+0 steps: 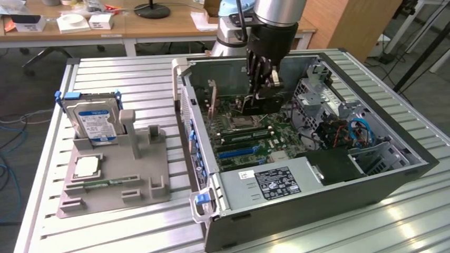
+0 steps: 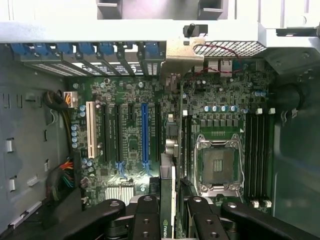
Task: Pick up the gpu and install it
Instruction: 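Insert the gpu into the slot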
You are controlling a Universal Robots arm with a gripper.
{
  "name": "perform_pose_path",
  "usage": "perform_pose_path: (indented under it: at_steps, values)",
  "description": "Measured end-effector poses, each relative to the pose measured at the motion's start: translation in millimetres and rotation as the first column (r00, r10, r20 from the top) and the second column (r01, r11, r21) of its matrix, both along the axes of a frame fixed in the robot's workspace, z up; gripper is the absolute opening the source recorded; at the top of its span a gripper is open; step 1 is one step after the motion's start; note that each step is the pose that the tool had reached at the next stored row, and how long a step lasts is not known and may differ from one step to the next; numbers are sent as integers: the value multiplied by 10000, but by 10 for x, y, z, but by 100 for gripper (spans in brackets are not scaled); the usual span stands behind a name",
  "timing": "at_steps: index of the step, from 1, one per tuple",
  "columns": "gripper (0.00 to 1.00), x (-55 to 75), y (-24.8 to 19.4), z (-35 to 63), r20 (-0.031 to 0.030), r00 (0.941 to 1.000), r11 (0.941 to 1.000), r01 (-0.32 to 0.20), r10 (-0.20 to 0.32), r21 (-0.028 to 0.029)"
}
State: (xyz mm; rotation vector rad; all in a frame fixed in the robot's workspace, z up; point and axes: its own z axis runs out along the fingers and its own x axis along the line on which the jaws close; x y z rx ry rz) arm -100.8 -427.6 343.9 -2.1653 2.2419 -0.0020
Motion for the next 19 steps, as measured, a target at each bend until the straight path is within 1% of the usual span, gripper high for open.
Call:
perform_pose_path:
  at_steps: [19]
  values:
    - [26, 0, 0, -201, 0, 10000, 10000, 0, 0, 1]
